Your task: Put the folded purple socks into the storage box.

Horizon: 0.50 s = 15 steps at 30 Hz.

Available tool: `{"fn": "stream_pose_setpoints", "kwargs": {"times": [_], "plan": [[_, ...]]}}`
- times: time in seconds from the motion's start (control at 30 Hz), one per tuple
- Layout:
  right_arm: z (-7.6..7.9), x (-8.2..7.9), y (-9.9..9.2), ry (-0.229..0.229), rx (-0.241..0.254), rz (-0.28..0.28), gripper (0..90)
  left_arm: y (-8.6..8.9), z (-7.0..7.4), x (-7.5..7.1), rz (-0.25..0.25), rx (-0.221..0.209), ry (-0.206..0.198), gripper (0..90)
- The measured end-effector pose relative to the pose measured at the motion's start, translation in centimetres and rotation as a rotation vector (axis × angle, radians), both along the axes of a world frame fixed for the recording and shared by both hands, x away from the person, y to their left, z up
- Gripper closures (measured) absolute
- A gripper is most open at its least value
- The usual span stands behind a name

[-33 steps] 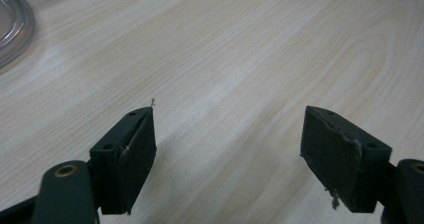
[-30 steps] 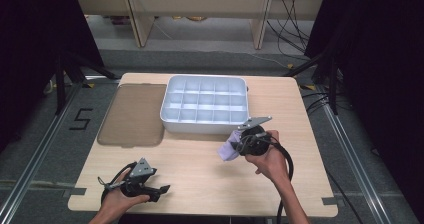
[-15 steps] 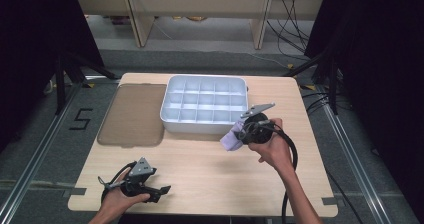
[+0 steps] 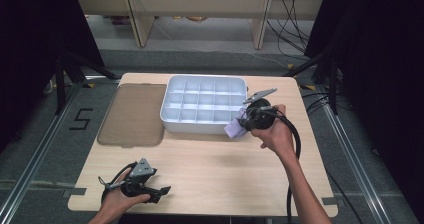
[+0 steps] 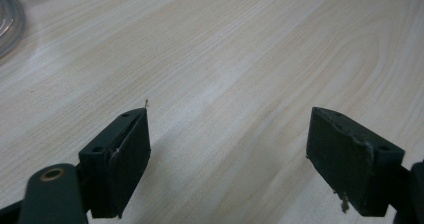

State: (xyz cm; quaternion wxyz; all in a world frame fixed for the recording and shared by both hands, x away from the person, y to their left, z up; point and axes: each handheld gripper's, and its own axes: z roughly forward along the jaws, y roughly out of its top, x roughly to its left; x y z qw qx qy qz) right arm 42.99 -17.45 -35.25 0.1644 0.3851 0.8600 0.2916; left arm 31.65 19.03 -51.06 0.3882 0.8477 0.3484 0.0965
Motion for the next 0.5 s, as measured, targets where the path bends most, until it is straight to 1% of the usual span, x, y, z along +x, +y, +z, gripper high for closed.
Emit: {"fn": "stream_pose_setpoints", "kwargs": {"times": [0.03,0.07,0.1,0.13,0.17,0.27,0.3,0.33,0.4,0.47,0.5], "plan": [[0.1,0.3,-0.1,-0.016,-0.009,0.010,72.7,0.0,0.0,0.0,0.000,-0.001,-0.002,17.1],[0.1,0.5,-0.1,-0.017,-0.011,0.005,72.7,0.0,0.0,0.0,0.001,-0.002,-0.002,17.1],[0.1,0.7,-0.1,-0.021,-0.018,0.008,72.7,0.1,0.0,0.1,0.000,0.018,-0.004,17.1],[0.1,0.9,-0.1,-0.021,-0.021,0.001,72.7,0.1,0.0,0.1,0.001,0.016,-0.002,17.1],[0.2,1.1,-0.1,-0.018,-0.023,0.004,72.7,0.1,0.0,0.1,0.001,0.014,0.003,17.1],[0.5,1.7,0.0,-0.015,-0.033,0.006,72.7,0.2,0.1,0.1,0.001,0.010,0.001,17.1],[0.5,1.9,0.1,-0.014,-0.031,-0.002,72.7,0.1,0.0,0.1,0.020,0.002,0.009,17.1],[0.6,2.1,0.3,-0.007,-0.030,-0.016,72.7,0.1,0.0,0.0,0.018,0.002,0.007,17.1],[0.8,2.8,0.3,-0.025,-0.056,-0.009,72.7,0.1,0.0,0.1,0.017,0.006,0.008,17.1],[0.9,3.3,0.5,-0.016,-0.063,-0.023,72.7,0.1,0.0,0.1,0.013,-0.003,0.012,17.1],[1.0,3.7,0.5,-0.028,-0.073,-0.017,72.7,0.1,0.1,0.1,0.007,0.008,0.004,17.1]]}}
